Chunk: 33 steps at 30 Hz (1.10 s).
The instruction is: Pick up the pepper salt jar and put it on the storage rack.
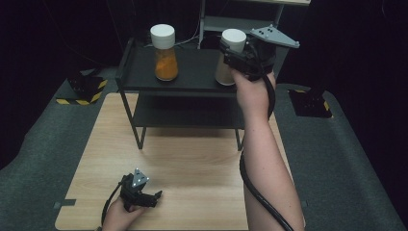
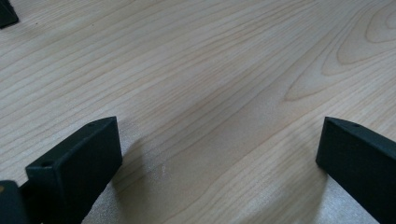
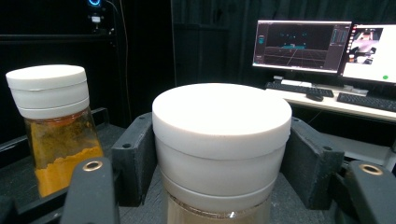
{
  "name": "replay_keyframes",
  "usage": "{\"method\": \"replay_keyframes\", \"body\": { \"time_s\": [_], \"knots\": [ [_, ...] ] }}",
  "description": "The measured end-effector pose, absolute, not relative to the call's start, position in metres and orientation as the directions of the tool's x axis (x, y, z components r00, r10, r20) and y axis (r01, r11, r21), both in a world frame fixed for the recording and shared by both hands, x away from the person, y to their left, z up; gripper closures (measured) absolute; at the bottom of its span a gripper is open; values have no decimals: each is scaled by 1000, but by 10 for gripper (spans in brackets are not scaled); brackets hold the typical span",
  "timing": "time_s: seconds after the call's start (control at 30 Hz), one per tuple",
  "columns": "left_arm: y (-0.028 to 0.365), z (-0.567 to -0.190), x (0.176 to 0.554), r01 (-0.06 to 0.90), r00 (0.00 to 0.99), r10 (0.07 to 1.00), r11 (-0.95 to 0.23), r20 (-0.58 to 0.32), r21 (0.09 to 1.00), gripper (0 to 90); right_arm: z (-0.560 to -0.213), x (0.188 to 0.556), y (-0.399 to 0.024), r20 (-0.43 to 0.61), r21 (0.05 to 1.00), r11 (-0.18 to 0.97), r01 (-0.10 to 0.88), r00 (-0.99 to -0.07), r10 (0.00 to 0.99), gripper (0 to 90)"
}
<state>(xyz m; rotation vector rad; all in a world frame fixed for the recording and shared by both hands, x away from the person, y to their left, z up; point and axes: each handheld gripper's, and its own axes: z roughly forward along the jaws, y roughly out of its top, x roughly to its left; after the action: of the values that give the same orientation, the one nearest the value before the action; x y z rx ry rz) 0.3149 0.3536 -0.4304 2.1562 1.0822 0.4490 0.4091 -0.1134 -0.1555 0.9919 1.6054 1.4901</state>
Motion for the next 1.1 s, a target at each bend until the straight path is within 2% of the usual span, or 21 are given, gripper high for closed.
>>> {"method": "replay_keyframes", "body": {
  "time_s": [1.1],
  "knots": [
    [354, -430, 315, 571, 596, 803, -428, 5, 701, 4, -158, 426, -108, 5, 996, 37, 83, -457, 889, 330]
  ]
}}
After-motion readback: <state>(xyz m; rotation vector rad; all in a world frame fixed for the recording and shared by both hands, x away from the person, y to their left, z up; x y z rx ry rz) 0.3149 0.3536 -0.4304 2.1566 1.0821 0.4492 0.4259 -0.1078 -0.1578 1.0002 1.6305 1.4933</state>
